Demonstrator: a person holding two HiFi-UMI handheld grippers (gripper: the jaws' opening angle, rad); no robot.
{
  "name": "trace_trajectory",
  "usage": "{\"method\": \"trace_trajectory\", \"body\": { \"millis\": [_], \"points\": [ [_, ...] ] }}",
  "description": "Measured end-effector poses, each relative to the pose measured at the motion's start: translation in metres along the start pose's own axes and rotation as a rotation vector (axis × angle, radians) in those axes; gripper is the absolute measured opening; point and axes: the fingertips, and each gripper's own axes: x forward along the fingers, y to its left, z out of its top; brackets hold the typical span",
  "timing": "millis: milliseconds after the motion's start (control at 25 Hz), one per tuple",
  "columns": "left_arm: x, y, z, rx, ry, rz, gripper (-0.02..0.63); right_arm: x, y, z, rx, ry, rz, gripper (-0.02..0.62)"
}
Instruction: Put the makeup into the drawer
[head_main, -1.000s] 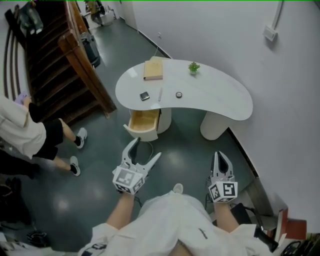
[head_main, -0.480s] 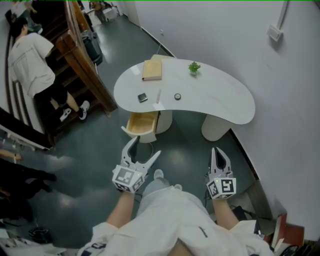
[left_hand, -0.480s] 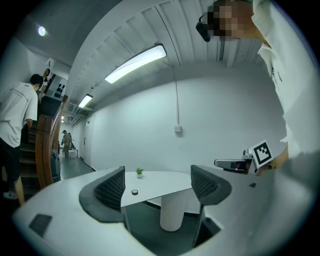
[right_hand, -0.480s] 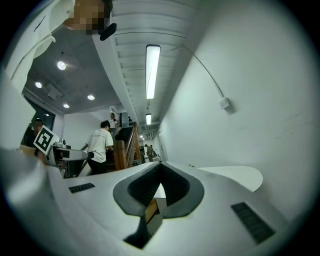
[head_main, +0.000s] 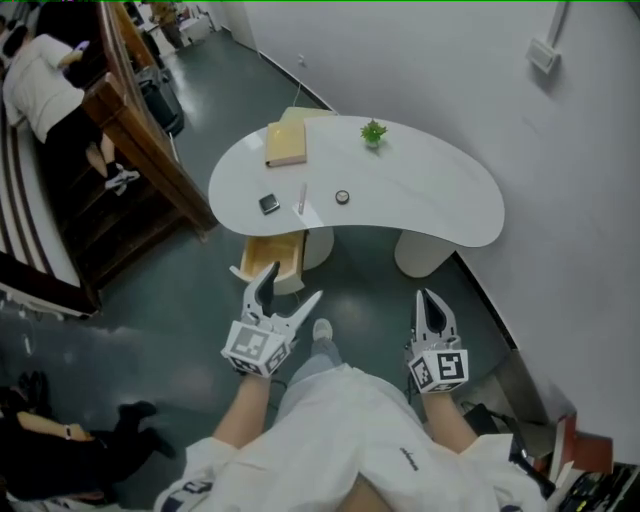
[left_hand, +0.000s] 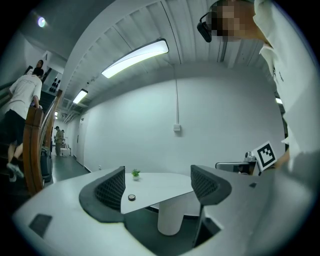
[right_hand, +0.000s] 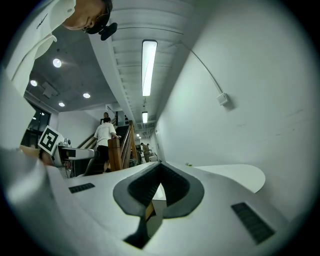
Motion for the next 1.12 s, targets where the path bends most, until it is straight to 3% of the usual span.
{"method": "trace_trajectory", "body": {
  "millis": [520, 880, 1120],
  "points": [
    [0.100, 0.139, -0.007, -0.050, 0.034, 0.000, 0.396, 0.162, 0.004, 0.007, -0.055, 0.013, -0.005, 0.017],
    [0.151, 0.214, -0.050, -0.077, 0.119, -0.031, 0.396, 0.254, 0.018, -0.021, -0.059, 0.079, -0.019, 0.017],
    [0.178, 0.238, -0.081, -0.101, 0.175, -0.051, 0.396, 0.292, 0.026, -0.040, -0.058, 0.133, -0.013, 0.017]
  ]
}}
